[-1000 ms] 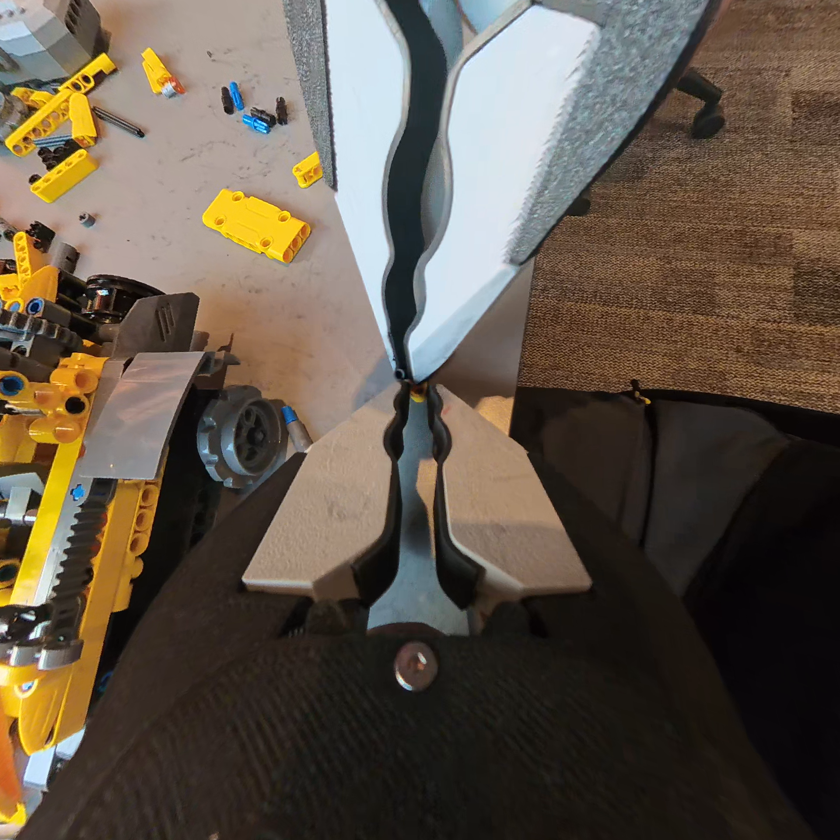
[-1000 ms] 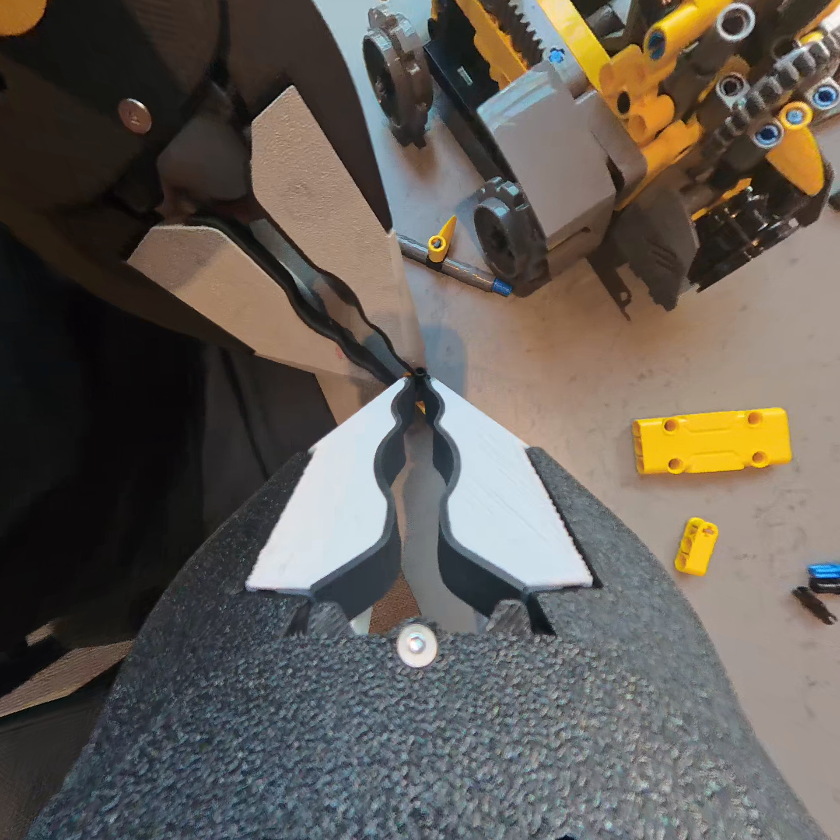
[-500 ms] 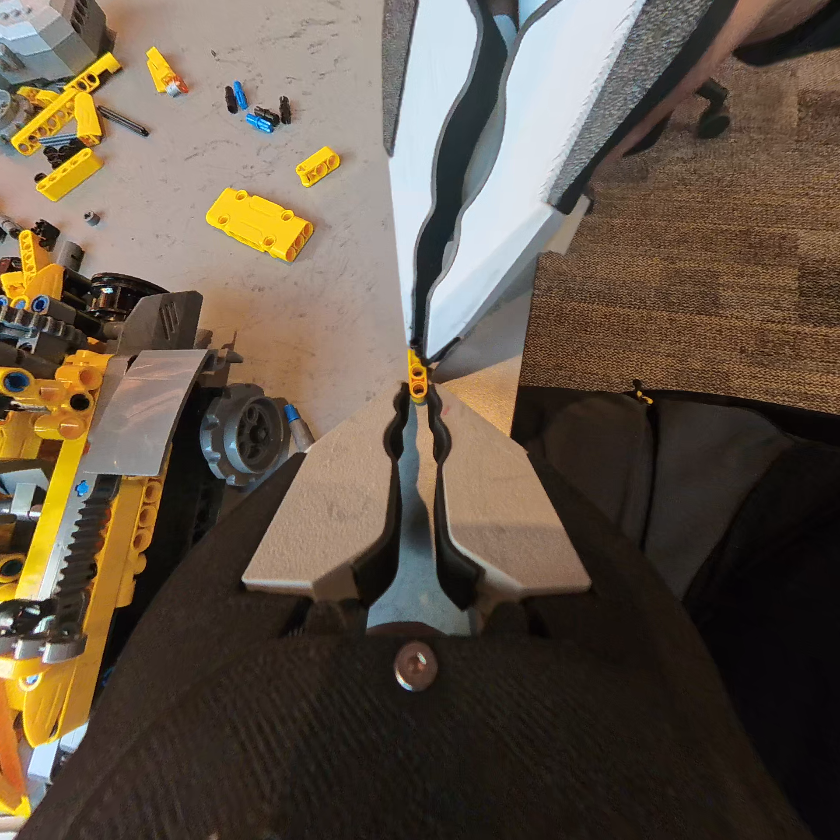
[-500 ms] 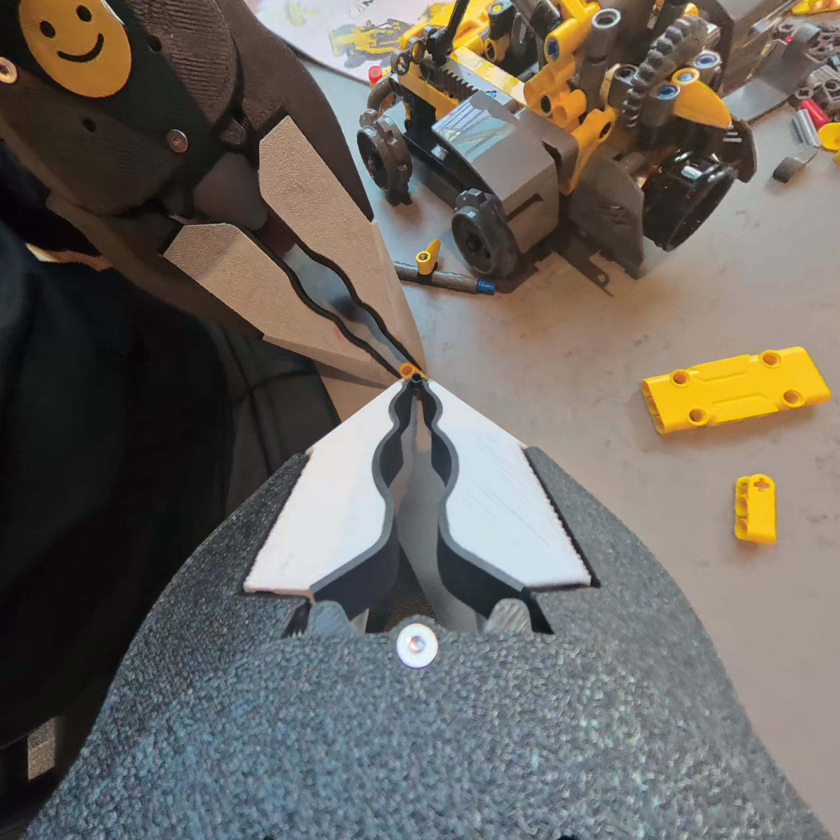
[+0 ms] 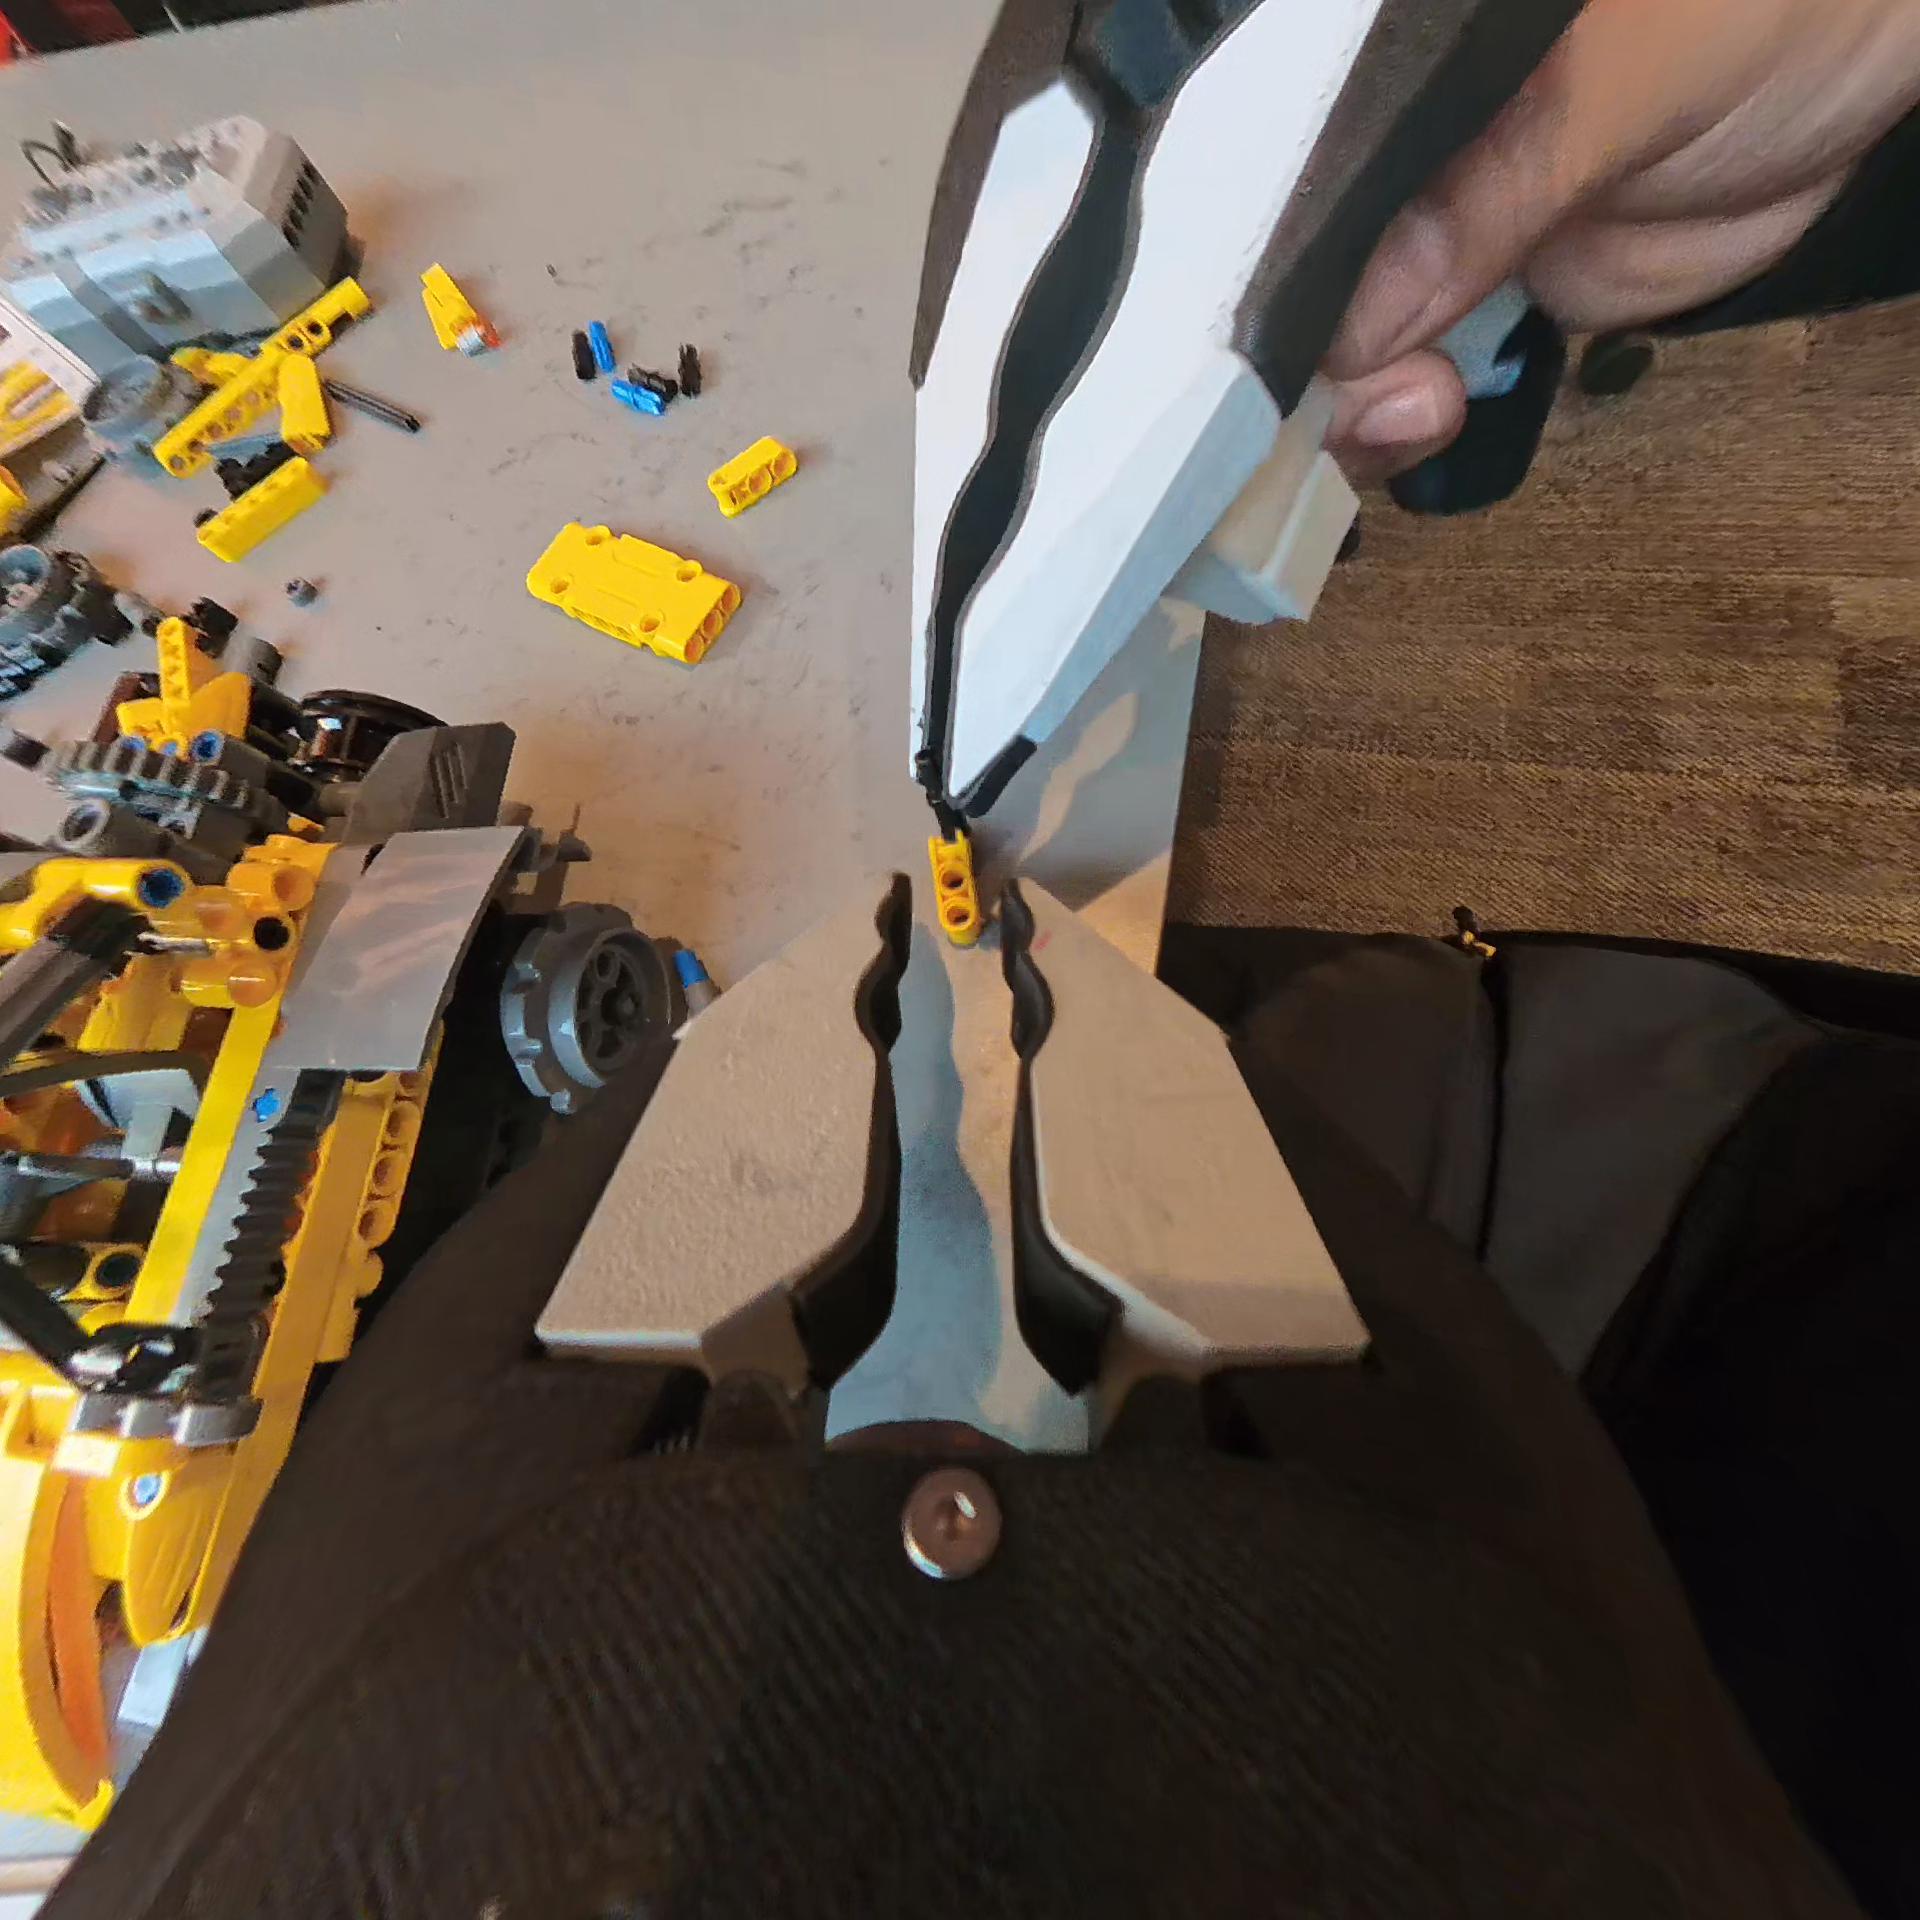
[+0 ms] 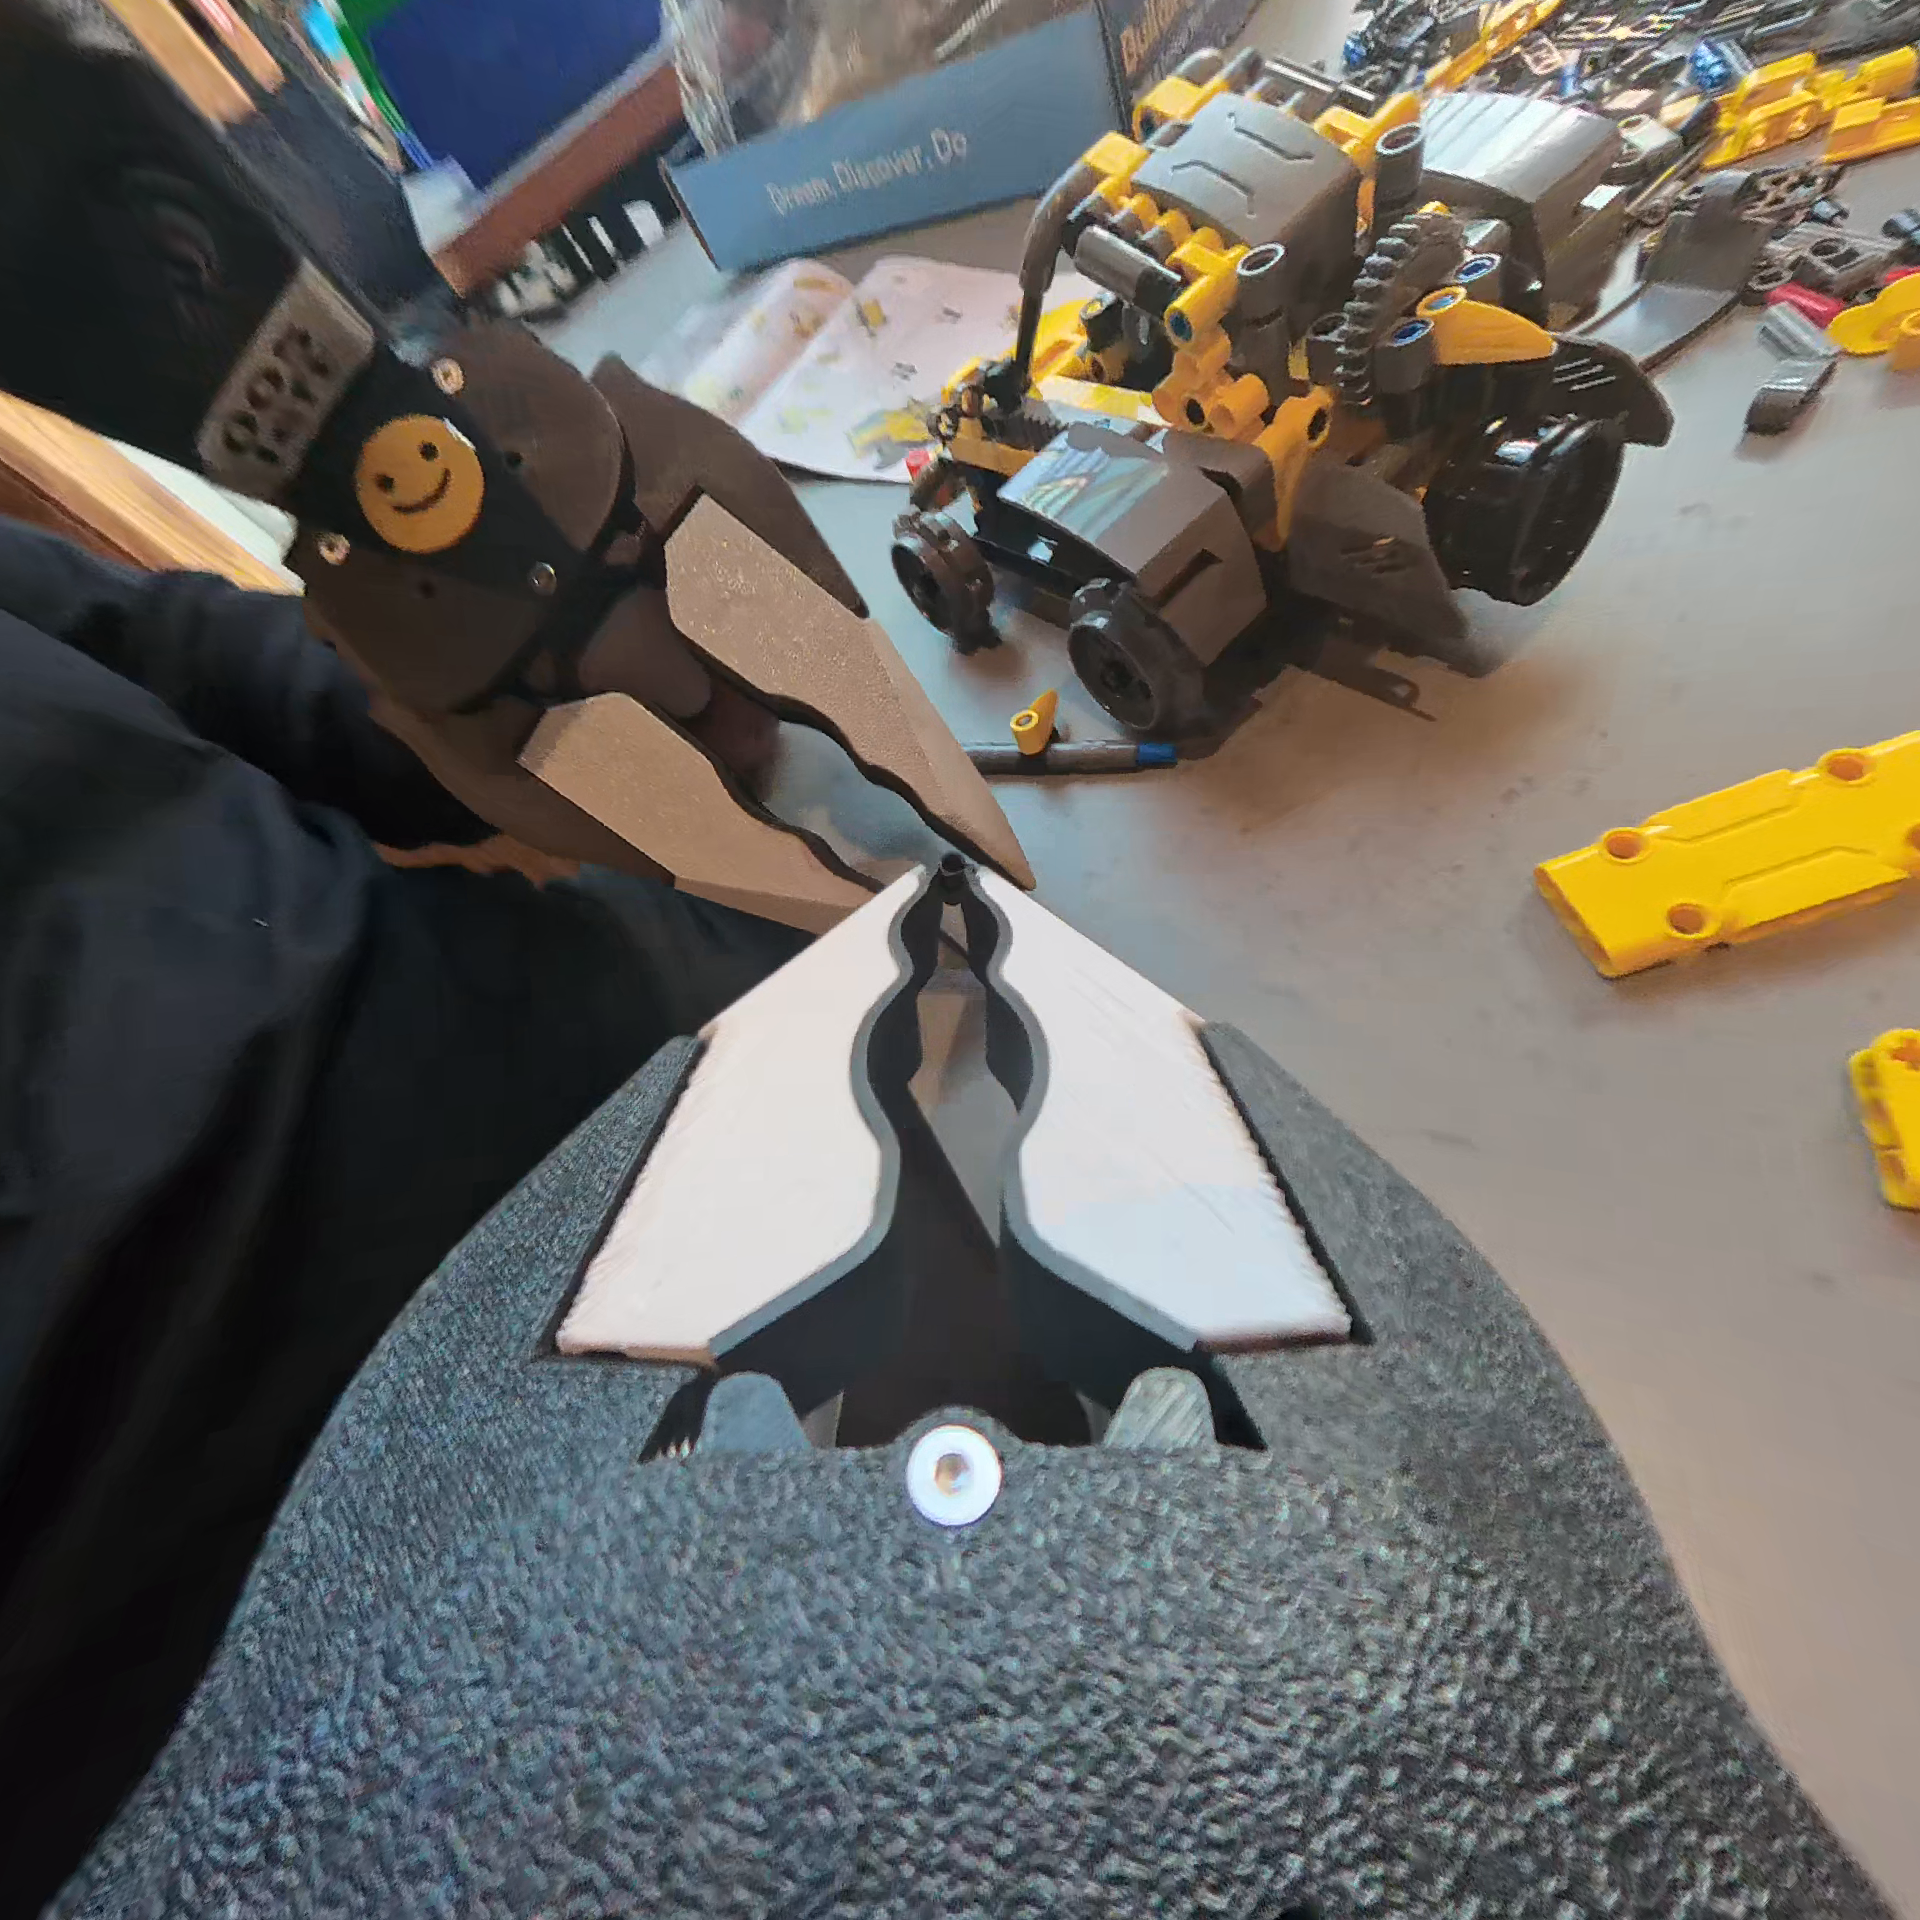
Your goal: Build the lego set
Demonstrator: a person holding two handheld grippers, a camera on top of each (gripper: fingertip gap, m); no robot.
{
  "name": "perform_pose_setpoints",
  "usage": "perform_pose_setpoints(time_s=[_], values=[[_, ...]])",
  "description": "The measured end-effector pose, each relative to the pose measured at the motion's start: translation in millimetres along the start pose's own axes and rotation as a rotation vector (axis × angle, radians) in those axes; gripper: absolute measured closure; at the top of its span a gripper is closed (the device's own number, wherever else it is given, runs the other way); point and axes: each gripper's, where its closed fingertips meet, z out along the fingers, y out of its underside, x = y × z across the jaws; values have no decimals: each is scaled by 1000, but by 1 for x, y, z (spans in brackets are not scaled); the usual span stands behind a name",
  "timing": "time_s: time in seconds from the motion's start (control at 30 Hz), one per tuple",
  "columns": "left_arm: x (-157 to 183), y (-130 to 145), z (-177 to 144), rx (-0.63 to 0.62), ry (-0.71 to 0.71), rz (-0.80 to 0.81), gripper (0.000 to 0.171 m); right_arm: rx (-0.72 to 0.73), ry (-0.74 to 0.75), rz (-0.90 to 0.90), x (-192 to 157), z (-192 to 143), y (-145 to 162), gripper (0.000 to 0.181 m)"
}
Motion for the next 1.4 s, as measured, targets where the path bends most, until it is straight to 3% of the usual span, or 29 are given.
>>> perform_pose_setpoints(time_s=[0.17,0.37,0.7,1.0,1.13,1.27,1.4], values=[[1,-14,-7,96,-8,11,164,53,-60,91,-5,1,-3,177],[-1,-16,-9,111,-33,36,169,74,-92,145,-8,2,-4,177],[0,-14,-8,99,-47,74,171,-32,4,12,-9,1,-1,174],[1,-16,-9,122,-17,40,170,-41,20,16,-9,0,-3,177],[1,-8,-9,78,40,-38,161,-106,101,-1,1,2,2,177],[2,11,-2,-48,50,-22,155,-231,167,-48,11,3,13,177],[0,13,2,-72,46,-29,157,-340,236,-114,19,6,20,177]])
